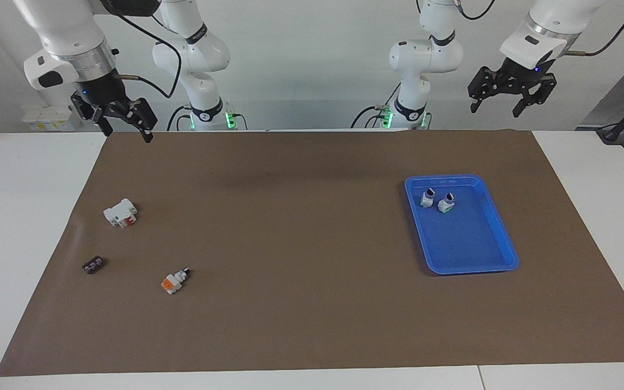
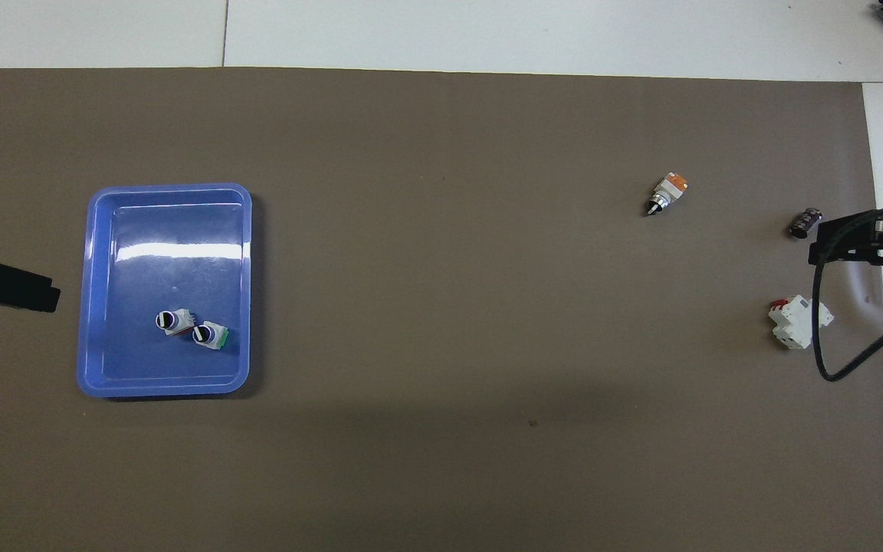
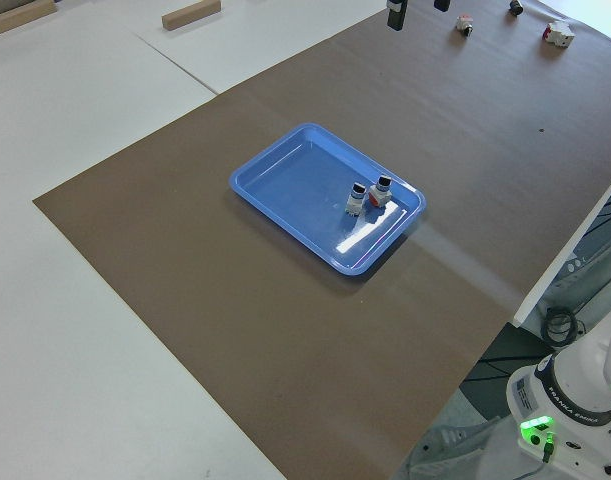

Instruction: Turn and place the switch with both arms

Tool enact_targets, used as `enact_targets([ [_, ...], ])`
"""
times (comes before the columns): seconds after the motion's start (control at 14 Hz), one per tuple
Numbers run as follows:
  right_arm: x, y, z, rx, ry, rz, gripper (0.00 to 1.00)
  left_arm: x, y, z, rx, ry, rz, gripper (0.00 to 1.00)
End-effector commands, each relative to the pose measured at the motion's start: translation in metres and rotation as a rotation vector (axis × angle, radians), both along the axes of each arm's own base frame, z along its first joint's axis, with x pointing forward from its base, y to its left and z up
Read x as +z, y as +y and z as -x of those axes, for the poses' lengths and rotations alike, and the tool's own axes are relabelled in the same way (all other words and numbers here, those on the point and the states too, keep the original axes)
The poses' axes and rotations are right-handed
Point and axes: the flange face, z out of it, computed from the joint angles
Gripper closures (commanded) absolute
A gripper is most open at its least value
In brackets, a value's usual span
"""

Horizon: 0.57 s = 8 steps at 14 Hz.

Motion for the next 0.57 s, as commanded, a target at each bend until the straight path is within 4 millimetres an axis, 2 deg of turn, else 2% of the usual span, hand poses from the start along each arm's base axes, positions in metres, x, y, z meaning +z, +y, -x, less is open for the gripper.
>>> enact_targets([
  [0.0, 0.0021, 0.0049, 0.0009, -0.011, -0.007, -0.018, 0.00, 0.0011, 0.0036, 0.0080, 0.013, -0.005, -0.017, 0.00],
  [0.5, 0.0003, 0.0042, 0.0017, -0.017, -0.004, -0.018, 0.00, 0.0011, 0.0036, 0.0080, 0.013, -0.004, -0.017, 0.00],
])
